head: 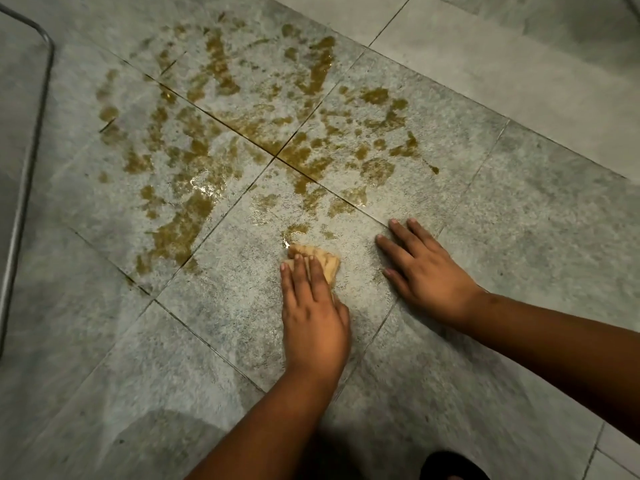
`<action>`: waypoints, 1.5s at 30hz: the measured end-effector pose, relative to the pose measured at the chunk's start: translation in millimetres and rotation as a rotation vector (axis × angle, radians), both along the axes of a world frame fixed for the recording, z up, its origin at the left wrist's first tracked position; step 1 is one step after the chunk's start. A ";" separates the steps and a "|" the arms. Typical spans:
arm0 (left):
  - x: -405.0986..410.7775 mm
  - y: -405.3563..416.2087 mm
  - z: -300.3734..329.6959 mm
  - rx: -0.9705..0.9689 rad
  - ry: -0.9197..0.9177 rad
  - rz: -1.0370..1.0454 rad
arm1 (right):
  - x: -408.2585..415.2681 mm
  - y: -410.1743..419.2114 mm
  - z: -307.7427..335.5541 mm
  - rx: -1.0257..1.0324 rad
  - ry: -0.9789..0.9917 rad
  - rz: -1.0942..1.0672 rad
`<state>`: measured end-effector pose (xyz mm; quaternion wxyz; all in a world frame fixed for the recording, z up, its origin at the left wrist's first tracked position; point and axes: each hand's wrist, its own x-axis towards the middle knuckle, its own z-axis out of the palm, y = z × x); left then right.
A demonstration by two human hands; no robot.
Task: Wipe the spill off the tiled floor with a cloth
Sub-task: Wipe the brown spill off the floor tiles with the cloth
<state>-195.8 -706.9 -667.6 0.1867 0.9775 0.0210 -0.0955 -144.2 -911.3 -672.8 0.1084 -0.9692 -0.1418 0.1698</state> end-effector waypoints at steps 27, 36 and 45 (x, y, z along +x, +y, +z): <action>-11.4 -43.7 10.2 -0.125 -0.005 -0.252 | 3.7 -23.6 3.5 0.036 -0.008 -0.101; 25.4 -39.2 21.4 -0.009 0.088 -0.243 | -7.2 -17.4 -0.2 0.012 0.029 -0.071; -25.3 -12.7 17.3 -0.113 0.058 -0.283 | -2.2 -12.2 10.8 -0.012 0.047 -0.052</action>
